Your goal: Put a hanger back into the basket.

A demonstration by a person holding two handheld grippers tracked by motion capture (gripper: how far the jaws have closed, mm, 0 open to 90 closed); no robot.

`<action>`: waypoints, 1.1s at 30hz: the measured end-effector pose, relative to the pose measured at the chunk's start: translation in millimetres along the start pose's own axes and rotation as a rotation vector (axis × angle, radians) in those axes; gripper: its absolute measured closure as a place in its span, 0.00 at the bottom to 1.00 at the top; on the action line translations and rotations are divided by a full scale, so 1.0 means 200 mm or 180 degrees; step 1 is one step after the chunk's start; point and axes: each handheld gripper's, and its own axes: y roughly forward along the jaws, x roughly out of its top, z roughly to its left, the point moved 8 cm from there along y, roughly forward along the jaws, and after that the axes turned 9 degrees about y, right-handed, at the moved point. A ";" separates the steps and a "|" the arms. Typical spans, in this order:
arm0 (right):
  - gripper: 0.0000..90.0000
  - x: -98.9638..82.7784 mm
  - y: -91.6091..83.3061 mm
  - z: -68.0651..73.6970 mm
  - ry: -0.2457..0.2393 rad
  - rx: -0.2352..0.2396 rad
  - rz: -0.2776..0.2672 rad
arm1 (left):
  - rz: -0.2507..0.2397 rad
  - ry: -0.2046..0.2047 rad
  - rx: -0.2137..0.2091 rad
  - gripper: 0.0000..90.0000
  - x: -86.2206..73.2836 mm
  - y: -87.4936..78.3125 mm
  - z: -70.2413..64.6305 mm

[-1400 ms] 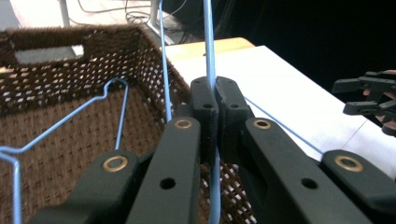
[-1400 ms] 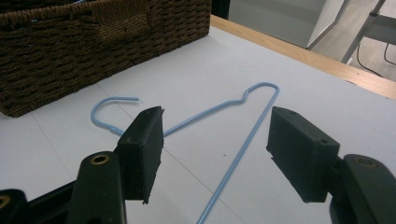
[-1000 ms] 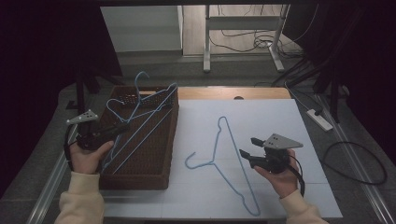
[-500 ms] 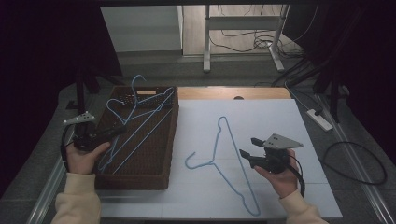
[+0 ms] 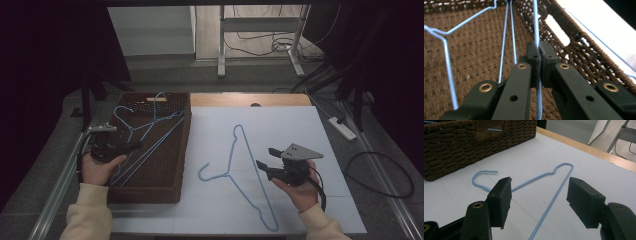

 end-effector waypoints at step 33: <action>0.40 -0.01 0.01 0.01 -0.0011 0.0015 0.0028 | 0.0948 -0.0035 0.1110 0.90 -0.12 0.10 0.17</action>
